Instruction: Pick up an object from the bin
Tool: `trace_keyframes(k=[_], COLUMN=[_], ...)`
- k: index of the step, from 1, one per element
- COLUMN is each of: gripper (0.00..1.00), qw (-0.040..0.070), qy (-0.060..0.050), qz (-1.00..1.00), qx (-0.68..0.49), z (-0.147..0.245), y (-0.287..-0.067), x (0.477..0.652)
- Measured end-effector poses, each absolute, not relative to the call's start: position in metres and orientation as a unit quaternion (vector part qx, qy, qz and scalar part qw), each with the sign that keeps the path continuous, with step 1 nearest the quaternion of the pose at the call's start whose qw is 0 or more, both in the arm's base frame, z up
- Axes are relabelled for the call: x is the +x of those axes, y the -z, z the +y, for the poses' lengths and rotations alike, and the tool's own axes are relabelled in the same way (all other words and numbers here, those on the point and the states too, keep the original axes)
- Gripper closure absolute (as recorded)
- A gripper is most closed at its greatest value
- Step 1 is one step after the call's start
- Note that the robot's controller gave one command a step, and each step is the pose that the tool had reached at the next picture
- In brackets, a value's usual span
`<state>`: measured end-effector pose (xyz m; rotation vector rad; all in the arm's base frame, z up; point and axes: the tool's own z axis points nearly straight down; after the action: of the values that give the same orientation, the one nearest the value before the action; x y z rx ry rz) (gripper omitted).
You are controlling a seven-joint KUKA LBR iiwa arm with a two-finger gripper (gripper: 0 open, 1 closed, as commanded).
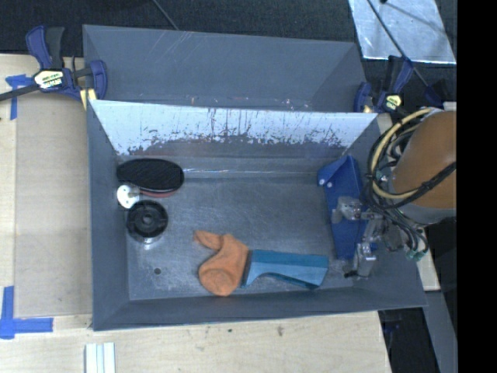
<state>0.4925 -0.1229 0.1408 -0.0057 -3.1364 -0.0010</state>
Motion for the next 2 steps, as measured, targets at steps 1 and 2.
trace_keyframes(k=[1,2], gripper=[0.0,0.0], qw=[-0.001,-0.002], qy=[0.0,-0.001], qz=[-1.0,-1.0], qx=[0.0,-0.007], z=[-0.122,-0.096], y=[-0.145,-0.1], x=[0.494,0.488])
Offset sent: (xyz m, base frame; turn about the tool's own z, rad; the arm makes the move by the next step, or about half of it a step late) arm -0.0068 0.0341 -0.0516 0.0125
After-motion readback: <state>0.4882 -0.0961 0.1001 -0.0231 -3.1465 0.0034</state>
